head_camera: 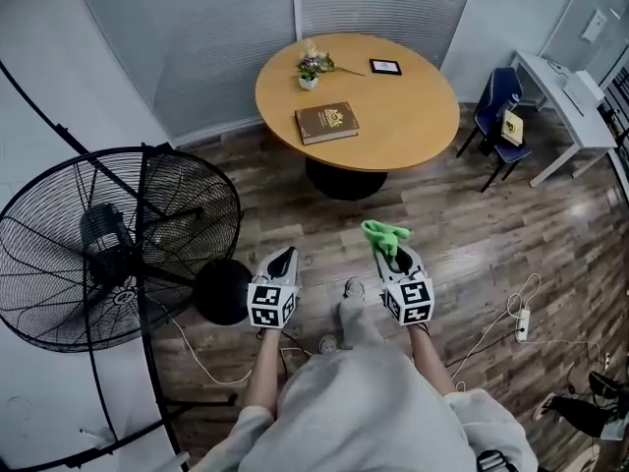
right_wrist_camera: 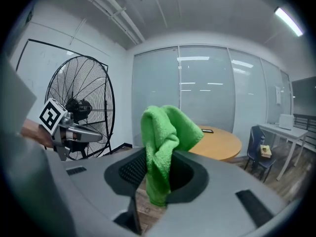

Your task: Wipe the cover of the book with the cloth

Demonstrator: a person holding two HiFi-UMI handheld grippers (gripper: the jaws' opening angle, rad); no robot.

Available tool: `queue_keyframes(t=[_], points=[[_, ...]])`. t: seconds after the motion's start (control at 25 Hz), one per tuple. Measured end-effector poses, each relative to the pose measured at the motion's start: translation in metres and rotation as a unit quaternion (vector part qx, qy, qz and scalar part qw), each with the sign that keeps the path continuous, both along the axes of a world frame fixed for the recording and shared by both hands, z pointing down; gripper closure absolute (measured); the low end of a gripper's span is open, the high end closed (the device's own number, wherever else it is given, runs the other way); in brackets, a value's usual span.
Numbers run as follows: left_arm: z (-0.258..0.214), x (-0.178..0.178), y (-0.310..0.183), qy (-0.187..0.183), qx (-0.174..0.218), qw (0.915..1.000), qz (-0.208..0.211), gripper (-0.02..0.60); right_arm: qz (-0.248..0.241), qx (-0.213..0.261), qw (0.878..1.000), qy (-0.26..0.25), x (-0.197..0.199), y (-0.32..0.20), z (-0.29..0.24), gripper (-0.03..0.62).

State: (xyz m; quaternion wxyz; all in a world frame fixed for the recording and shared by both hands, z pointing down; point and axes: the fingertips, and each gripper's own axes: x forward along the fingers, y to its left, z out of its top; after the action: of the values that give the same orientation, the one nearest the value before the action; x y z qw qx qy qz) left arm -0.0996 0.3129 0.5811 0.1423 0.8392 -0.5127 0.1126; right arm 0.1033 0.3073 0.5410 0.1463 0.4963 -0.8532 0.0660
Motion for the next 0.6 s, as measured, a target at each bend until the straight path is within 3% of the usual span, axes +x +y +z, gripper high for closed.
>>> queue_keyframes(t=[0.6], points=[[0.012,0.014,-0.065,-0.005,-0.010,0.9999,-0.007,0.572,-0.006,-0.007,1.000,-0.009,0.012,-0.071,0.014,0.486]])
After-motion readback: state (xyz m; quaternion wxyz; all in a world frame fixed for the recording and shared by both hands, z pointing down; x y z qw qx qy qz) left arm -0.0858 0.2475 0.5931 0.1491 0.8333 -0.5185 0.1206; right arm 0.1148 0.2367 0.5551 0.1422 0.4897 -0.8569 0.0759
